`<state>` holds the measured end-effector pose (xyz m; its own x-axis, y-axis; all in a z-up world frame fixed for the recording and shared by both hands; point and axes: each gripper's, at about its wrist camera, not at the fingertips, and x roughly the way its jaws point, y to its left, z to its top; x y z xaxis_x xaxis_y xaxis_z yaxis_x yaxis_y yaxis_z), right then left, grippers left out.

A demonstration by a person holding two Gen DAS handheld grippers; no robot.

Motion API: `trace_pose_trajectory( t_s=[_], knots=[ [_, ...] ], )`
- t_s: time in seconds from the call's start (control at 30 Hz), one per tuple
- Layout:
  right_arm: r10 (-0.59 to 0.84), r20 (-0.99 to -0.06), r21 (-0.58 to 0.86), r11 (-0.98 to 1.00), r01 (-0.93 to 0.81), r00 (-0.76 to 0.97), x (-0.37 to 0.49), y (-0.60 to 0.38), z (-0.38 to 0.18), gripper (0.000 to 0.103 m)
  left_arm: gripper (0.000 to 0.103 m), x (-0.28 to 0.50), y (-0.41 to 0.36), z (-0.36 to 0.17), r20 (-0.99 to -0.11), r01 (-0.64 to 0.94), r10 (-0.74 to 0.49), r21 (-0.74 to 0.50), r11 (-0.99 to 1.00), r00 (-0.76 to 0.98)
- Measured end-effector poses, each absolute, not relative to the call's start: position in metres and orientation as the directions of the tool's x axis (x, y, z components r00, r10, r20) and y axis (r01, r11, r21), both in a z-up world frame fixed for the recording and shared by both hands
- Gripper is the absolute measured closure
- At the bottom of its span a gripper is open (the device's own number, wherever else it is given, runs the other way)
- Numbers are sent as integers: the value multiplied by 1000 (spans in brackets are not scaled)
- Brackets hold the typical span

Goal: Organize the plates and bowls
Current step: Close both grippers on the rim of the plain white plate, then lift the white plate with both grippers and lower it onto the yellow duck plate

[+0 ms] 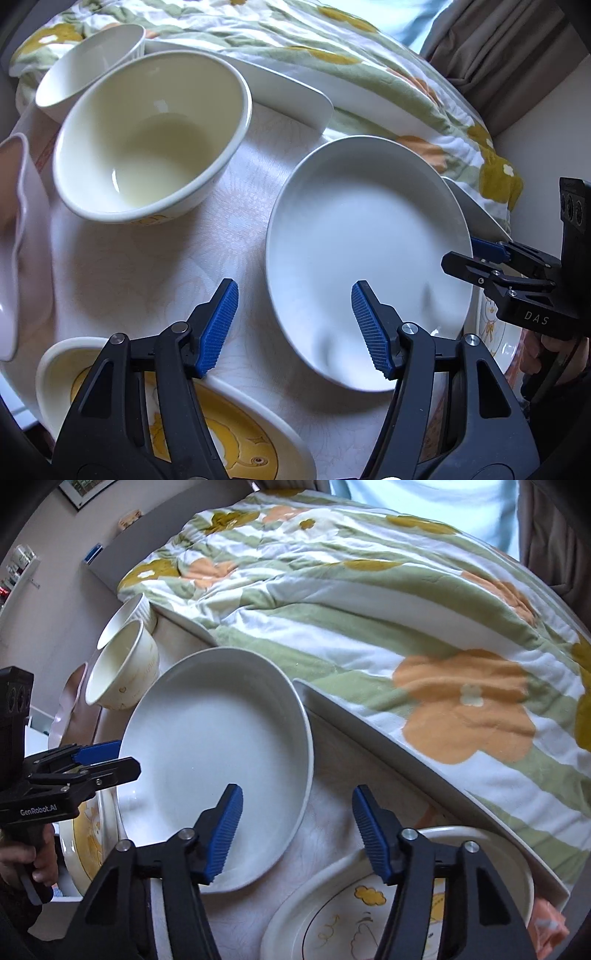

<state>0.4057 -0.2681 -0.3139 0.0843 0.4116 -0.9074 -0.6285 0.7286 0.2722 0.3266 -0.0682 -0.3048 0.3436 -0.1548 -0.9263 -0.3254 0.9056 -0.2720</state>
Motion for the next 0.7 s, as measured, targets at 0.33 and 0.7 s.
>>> trace_pose_trajectory(
  t_s=[0.33, 0.7],
  knots=[
    [408, -912, 287, 703, -650, 38, 410, -260, -323, 79, 78, 329, -64, -314, -930, -312, -182, -284, 906, 319],
    [421, -904, 283, 719, -635, 73, 407, -263, -320, 86, 85, 324, -69, -305, -939, -279, -98, -196, 940, 331]
  ],
)
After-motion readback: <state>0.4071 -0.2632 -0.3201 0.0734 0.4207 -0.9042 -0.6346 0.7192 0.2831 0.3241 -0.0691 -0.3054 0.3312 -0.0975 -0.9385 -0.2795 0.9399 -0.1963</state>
